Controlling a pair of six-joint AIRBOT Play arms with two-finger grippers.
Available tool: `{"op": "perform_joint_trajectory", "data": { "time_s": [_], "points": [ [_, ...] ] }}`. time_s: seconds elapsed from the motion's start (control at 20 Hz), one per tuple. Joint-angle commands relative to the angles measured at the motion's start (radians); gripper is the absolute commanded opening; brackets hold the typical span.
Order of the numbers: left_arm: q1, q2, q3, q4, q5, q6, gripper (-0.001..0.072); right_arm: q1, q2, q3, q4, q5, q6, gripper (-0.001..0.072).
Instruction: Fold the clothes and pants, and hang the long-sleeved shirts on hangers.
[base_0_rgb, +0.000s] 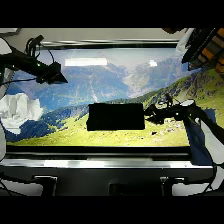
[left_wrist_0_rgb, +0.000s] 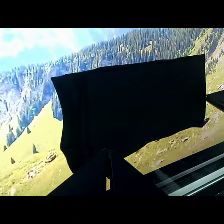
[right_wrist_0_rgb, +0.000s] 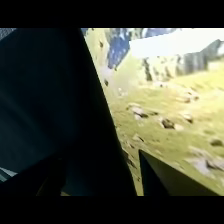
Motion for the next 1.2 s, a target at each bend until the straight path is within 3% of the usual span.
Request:
{"op": "perform_joint_trajectory", "data": {
  "time_s": [0.0, 0.05, 0.15, 0.2, 0.35, 0.6, 0.9, 1.15],
  "points": [
    [-0.002, -0.005, 0.000, 0.000, 0.000, 0.000, 0.0017, 0.056, -0.038, -0.013, 0.040, -0.087, -0.023, 0.0451],
    [-0.003, -0.006, 0.000, 0.000, 0.000, 0.000, 0.0017, 0.068, -0.037, -0.010, 0.042, -0.101, -0.021, 0.0372],
    [-0.004, -0.006, 0.000, 0.000, 0.000, 0.000, 0.0017, 0.087, -0.037, 0.007, 0.055, -0.101, -0.021, 0.0100],
    [-0.005, -0.006, 0.000, 0.000, -0.001, 0.000, 0.0017, 0.092, -0.036, 0.024, 0.060, -0.091, -0.020, 0.0038],
    [-0.005, -0.006, 0.000, 0.000, 0.000, 0.000, 0.0016, 0.090, -0.020, 0.145, 0.011, -0.063, 0.048, 0.0037],
    [-0.005, -0.006, 0.000, 0.000, 0.000, 0.000, 0.0017, 0.066, -0.021, 0.475, -0.312, -0.084, 0.370, 0.0036],
    [-0.005, -0.006, 0.000, 0.000, 0.000, 0.011, 0.0017, -0.133, -0.023, 0.656, -0.340, -0.146, 0.557, 0.0035],
    [-0.006, -0.006, 0.000, 0.000, 0.000, 0.011, 0.0017, -0.299, -0.001, 0.709, -0.478, -0.137, 0.785, 0.0034]
  ]
}}
